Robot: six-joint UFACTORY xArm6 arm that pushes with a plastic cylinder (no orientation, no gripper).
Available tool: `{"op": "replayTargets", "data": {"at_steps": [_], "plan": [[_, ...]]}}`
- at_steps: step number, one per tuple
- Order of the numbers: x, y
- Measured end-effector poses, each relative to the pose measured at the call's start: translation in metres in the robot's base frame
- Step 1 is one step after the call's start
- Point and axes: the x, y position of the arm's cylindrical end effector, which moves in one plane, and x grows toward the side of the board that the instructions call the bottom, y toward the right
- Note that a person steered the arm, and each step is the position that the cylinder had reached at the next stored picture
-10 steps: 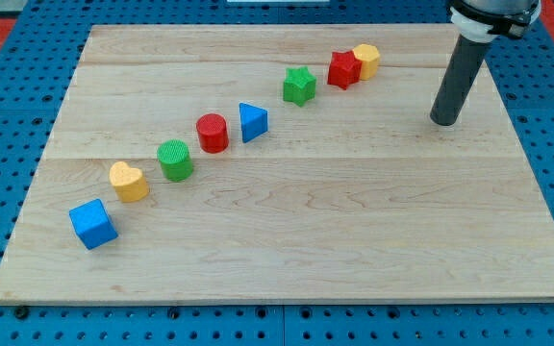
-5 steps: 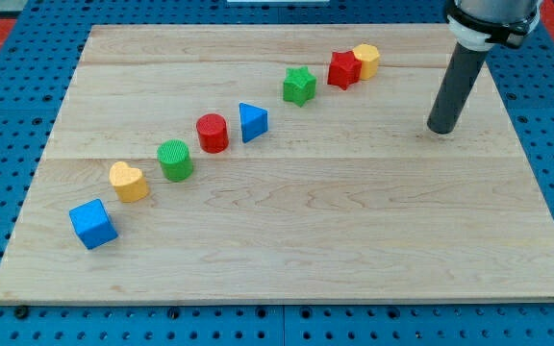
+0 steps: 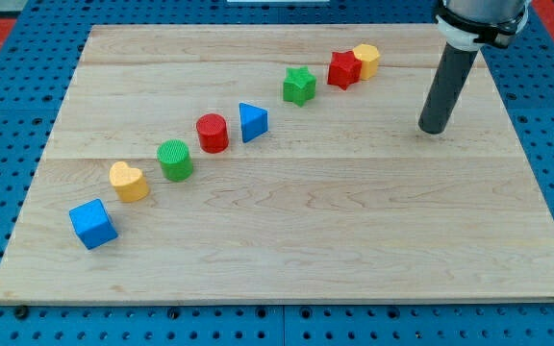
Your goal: Place your arm to the bottom center
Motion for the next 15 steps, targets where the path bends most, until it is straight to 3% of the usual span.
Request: {"op": "replayTargets", "data": {"at_steps": [4,7,15], "plan": [[0.016,-0.004],[0.138,-0.045],[0.156,-0.073]]}}
